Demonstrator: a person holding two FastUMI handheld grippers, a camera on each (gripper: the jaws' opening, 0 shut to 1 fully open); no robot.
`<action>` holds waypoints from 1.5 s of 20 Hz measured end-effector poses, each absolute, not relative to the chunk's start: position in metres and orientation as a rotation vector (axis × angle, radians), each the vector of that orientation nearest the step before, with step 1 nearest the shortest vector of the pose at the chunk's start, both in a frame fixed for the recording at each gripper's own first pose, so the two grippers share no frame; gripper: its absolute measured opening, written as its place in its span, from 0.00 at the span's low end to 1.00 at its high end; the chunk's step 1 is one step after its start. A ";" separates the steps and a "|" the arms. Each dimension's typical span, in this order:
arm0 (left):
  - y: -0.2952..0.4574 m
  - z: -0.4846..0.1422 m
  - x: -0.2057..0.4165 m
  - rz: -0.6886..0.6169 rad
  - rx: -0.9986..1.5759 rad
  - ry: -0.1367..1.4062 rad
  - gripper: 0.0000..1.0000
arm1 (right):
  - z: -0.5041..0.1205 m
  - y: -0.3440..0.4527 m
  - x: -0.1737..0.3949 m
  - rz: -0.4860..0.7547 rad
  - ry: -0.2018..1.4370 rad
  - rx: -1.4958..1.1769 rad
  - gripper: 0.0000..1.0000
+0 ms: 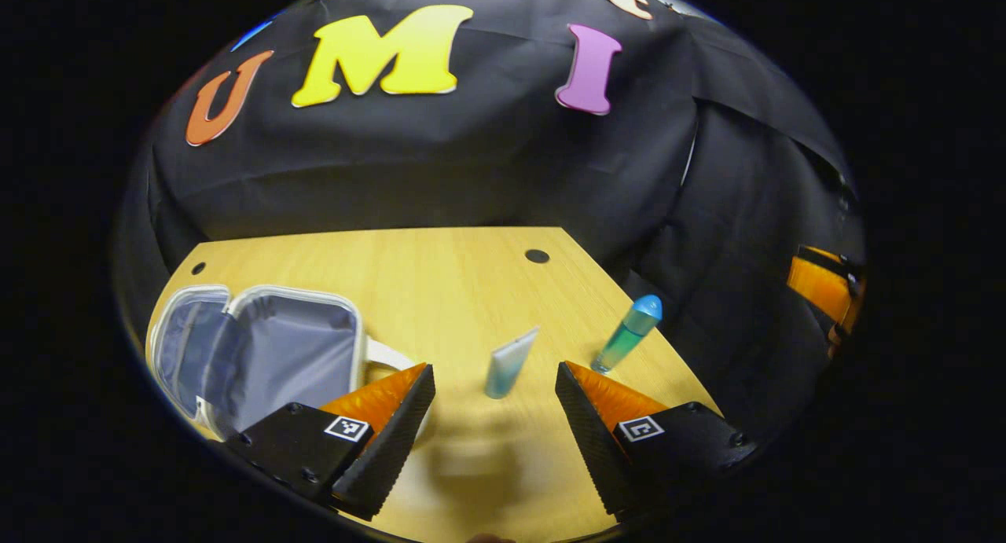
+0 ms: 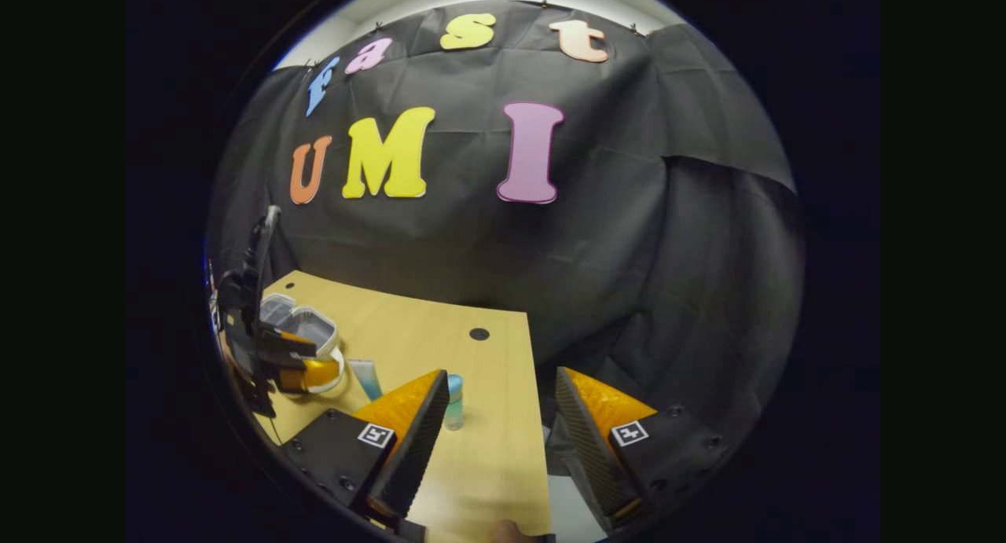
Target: First open the suitcase, pack the skin care products into it, and then close the suitcase.
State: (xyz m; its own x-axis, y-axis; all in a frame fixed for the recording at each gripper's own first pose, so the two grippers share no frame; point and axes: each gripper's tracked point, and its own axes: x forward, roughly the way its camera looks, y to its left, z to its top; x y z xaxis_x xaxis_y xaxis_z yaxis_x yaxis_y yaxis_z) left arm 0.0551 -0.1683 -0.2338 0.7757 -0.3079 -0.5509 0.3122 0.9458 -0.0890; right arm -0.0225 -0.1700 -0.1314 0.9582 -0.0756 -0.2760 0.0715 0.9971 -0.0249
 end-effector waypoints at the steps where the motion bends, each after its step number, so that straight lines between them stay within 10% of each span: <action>1: -0.178 -0.247 0.058 -0.338 0.007 0.608 0.99 | -0.136 -0.175 -0.023 -0.073 0.287 -0.025 0.81; 12: -0.191 -0.328 0.125 -0.224 0.055 0.639 0.90 | -0.179 -0.201 -0.013 -0.051 0.381 -0.100 0.81; 18: -0.196 -0.341 0.131 -0.245 0.029 0.637 0.50 | -0.198 -0.179 0.002 0.017 0.408 -0.094 0.82; 30: -0.169 -0.253 0.067 -0.279 0.041 0.614 0.47 | -0.264 -0.091 0.086 0.170 0.436 -0.082 0.82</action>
State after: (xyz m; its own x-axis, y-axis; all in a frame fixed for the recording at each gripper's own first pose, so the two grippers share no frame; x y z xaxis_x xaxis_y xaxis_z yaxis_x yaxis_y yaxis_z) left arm 0.0670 -0.1693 -0.2525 0.7811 -0.2466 -0.5737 0.2706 0.9616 -0.0450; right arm 0.0858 -0.0911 -0.2642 0.8923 0.1464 -0.4271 -0.1815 0.9825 -0.0425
